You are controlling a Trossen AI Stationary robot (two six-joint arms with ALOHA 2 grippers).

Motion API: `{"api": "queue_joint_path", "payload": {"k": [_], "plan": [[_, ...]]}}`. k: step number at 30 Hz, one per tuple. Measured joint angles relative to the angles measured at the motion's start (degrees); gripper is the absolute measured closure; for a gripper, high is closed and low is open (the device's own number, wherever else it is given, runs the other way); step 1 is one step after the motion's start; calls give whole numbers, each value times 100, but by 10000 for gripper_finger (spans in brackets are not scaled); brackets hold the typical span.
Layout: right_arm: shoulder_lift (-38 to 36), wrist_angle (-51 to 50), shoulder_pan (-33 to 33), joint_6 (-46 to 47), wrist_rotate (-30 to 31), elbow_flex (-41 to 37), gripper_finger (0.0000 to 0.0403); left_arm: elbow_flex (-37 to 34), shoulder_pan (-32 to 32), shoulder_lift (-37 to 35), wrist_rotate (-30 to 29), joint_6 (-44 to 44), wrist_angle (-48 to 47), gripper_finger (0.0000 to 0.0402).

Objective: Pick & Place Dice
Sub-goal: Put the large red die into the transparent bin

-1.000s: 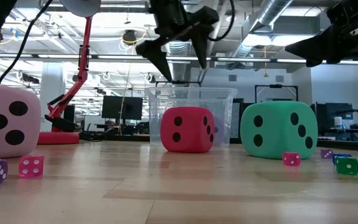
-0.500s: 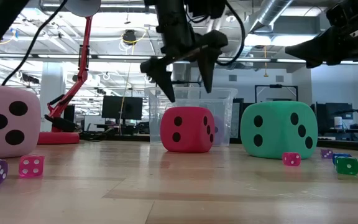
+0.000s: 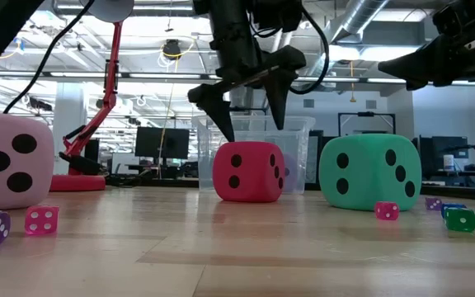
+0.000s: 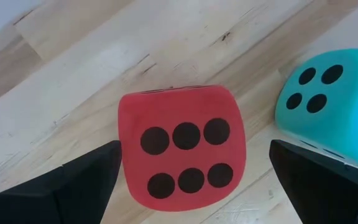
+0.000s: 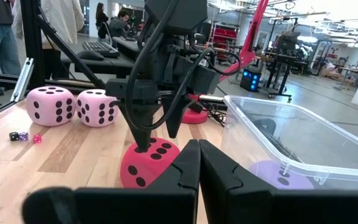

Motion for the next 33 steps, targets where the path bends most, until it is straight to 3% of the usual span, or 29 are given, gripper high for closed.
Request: {"api": "queue_joint_path", "payload": {"k": [33], "plan": [[0, -16, 2, 13, 0, 3, 403, -197, -16, 116, -119, -103, 82, 2]]}}
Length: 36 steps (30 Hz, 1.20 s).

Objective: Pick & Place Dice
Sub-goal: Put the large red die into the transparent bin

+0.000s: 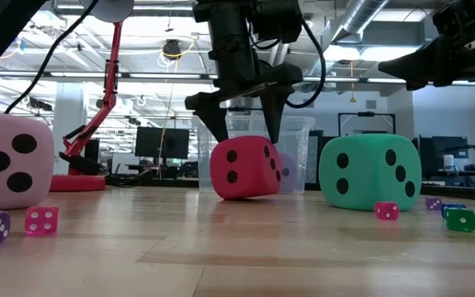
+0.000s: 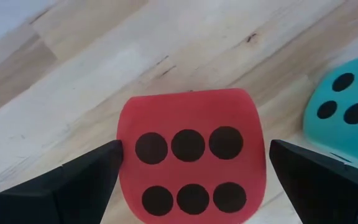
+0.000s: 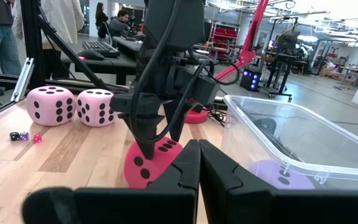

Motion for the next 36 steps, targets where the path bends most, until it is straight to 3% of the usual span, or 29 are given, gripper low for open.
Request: {"api": "queue_joint_path", "payload": {"k": [18, 26, 36], "plan": [[0, -24, 2, 0, 0, 5, 403, -15, 84, -278, 165, -48, 52, 2], [2, -23, 2, 0, -2, 5, 403, -28, 86, -267, 126, -914, -97, 2], [2, -24, 2, -2, 0, 5, 403, -103, 86, -267, 318, -1245, -110, 2]]}}
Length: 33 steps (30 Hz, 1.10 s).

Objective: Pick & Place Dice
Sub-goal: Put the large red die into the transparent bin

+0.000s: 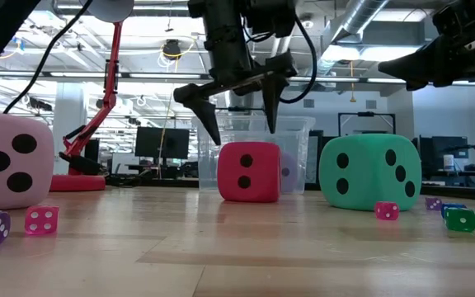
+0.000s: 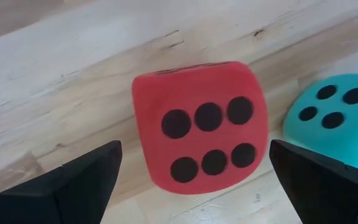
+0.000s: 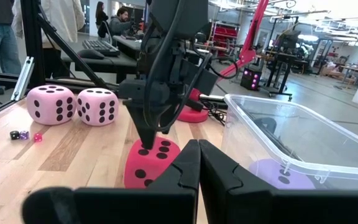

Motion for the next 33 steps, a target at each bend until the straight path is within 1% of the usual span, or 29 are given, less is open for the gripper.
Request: {"api": "queue_joint_path", "payload": {"k": [5, 10, 16, 21, 25, 33], "plan": [[-1, 0, 0, 1, 0, 0, 403, 4, 21, -2, -1, 3, 229, 2], [0, 0, 0, 0, 0, 0, 403, 7, 75, -2, -4, 197, 240, 2], [0, 0, 0, -35, 0, 0, 403, 6, 103, 5, -31, 225, 283, 2], [0, -1, 0, -39, 0, 0, 403, -232, 93, 22, -24, 201, 460, 2], [0, -4, -2, -42, 0, 0, 403, -450, 63, 18, 8, 198, 855, 2], [0, -18, -4, -57, 0, 0, 403, -549, 59, 13, 82, 190, 966, 2]]}}
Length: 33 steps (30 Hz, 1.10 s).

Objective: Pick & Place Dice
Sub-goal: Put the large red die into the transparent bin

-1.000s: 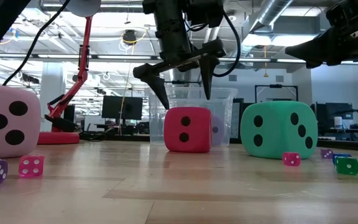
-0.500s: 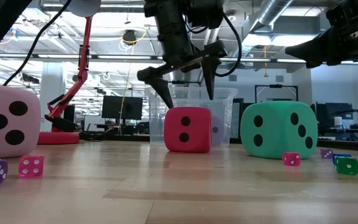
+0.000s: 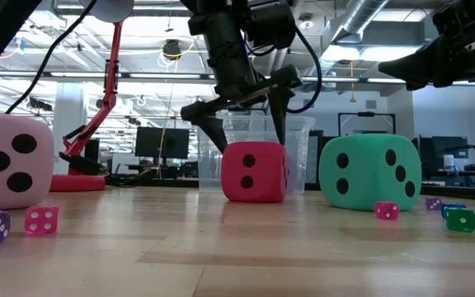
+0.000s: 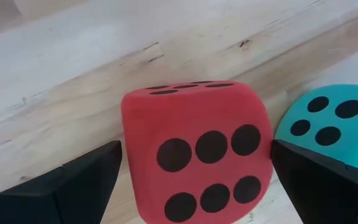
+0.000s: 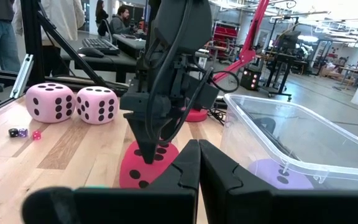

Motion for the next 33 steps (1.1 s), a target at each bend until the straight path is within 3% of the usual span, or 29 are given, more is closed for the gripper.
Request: {"api": "queue_joint_path", "payload": {"k": [33], "plan": [[-2, -27, 1, 7, 0, -2, 403, -345, 59, -145, 178, 311, 319, 2]]}}
